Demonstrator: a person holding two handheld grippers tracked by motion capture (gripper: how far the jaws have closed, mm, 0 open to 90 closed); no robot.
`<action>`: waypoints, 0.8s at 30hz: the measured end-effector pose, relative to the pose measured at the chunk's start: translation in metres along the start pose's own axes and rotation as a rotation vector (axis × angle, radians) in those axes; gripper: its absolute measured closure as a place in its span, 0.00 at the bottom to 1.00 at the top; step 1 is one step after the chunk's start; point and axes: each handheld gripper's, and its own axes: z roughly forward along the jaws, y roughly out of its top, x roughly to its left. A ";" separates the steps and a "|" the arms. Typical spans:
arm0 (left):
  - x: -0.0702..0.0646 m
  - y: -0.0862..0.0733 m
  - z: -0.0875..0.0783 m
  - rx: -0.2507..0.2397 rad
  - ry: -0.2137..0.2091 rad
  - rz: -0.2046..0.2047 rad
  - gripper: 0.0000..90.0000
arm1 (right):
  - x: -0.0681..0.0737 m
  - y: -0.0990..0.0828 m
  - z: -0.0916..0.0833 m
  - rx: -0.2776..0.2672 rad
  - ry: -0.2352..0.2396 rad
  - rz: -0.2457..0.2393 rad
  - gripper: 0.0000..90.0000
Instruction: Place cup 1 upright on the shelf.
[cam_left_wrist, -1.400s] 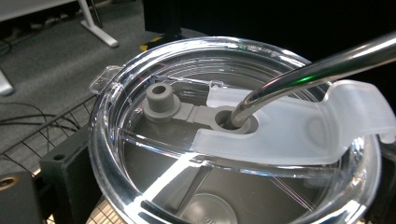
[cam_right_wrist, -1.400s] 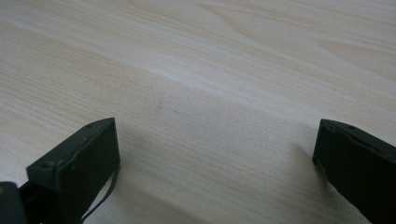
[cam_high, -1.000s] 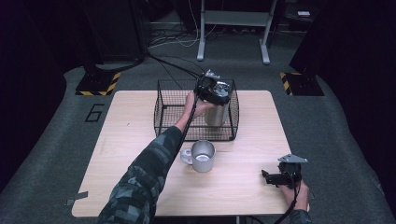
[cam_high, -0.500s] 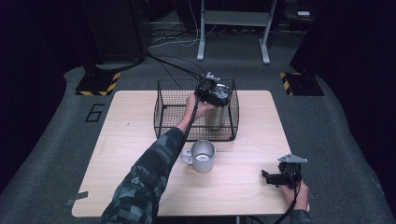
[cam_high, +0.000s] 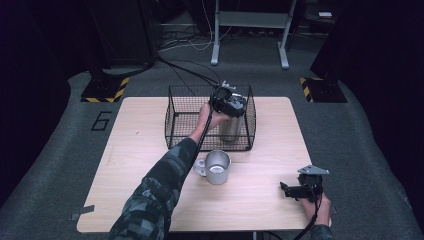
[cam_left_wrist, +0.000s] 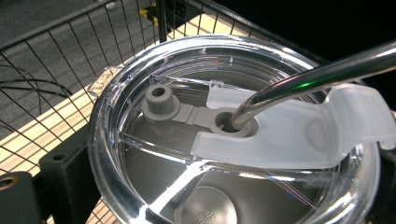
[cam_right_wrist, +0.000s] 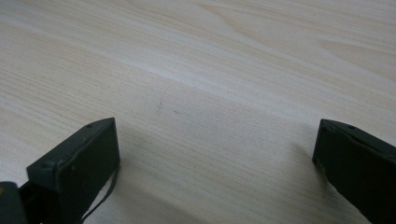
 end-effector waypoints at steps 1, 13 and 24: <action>0.001 -0.003 0.002 0.016 0.000 0.005 0.04 | 0.000 0.000 0.000 0.001 0.002 0.000 0.00; -0.002 -0.012 -0.003 0.000 0.000 0.046 0.04 | 0.000 0.000 0.000 0.000 0.001 -0.003 0.00; -0.004 -0.016 -0.007 0.007 0.005 0.055 0.03 | -0.001 0.000 0.000 0.003 0.003 -0.009 0.00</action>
